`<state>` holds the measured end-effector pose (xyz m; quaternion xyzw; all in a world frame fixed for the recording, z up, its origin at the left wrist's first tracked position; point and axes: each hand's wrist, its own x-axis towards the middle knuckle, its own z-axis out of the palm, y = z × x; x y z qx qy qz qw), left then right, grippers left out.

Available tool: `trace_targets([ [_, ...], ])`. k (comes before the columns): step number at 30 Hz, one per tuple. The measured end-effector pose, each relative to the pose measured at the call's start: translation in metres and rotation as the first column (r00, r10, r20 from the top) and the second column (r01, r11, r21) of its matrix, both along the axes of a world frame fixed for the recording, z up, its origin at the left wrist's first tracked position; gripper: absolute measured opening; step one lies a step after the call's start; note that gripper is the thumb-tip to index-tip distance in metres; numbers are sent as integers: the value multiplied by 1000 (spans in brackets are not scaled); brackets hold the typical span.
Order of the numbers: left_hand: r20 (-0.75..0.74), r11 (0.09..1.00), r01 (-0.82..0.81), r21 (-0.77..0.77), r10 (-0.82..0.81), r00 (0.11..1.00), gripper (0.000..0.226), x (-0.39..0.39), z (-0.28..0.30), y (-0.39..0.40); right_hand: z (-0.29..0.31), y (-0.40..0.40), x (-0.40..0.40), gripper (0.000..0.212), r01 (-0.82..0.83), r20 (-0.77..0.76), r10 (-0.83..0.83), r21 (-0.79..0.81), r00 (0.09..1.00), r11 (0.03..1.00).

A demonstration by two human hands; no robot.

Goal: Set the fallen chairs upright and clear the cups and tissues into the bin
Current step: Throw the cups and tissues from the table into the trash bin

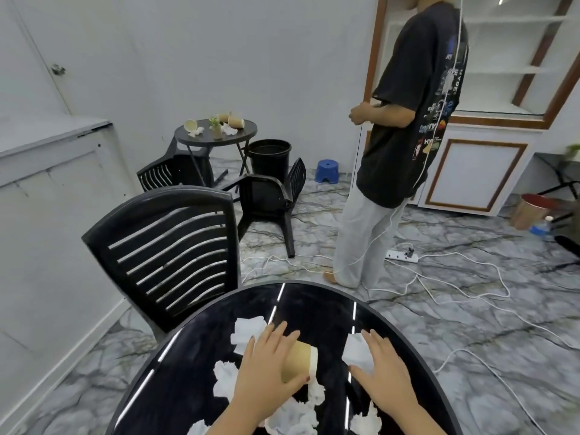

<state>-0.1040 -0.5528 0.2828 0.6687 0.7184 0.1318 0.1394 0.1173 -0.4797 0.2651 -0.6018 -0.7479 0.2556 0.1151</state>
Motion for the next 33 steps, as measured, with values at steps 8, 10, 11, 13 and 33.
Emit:
trace_targets([
  [8,44,1000,5,25,-6,999,75,-1,-12,12,-19,15,-5,68,-69,-68,69,5,995,998],
  [10,41,998,-5,62,3,999,74,-2,-18,12,-24,14,-5,65,-100,-57,103,54,993,994],
  [11,31,996,-12,92,9,999,73,-3,-21,12,-25,12,-4,63,-104,-67,108,64,992,993],
  [13,2,990,-30,140,30,1000,72,-2,-23,13,-28,9,-4,60,-91,-112,98,60,989,994],
  [33,410,815,-548,188,442,798,73,-24,42,-126,-1,-27,-17,26,42,-228,-25,67,973,997],
])
